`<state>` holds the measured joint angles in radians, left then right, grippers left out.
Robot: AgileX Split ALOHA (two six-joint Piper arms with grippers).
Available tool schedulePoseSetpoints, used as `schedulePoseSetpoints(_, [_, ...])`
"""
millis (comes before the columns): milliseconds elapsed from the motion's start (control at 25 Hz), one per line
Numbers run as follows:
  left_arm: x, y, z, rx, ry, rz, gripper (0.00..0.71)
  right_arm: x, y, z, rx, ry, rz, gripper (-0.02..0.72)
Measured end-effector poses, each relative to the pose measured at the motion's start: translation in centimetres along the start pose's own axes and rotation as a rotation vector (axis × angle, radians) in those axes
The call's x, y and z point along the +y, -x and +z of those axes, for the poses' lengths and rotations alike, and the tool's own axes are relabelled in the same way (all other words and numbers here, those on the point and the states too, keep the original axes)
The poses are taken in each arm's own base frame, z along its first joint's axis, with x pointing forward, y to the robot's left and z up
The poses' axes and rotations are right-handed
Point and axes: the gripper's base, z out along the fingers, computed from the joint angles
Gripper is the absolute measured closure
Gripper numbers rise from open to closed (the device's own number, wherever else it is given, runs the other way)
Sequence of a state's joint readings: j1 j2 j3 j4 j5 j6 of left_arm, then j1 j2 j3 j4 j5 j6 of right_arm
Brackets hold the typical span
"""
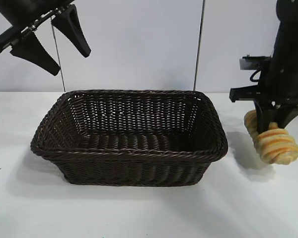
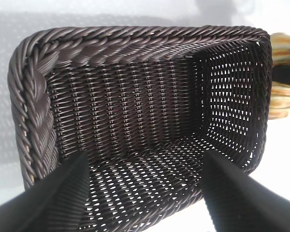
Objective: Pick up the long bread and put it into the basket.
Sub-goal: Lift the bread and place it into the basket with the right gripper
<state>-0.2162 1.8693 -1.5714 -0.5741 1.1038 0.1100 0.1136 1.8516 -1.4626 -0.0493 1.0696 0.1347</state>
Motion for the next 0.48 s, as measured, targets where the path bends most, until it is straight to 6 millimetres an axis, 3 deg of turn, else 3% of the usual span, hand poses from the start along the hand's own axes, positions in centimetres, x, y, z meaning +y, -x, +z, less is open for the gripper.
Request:
schedulePoseSetpoints(280, [0.0,0.0,0.0,0.0,0.0,0.0,0.226,0.2,1.6,-4.2,-0.045,0.022,-0.011,0.512])
schedulePoseSetpoints(480, [0.0,0.0,0.0,0.0,0.0,0.0,0.226,0.5,1.9,-5.1,-0.056,0.065,-0.001,0.512])
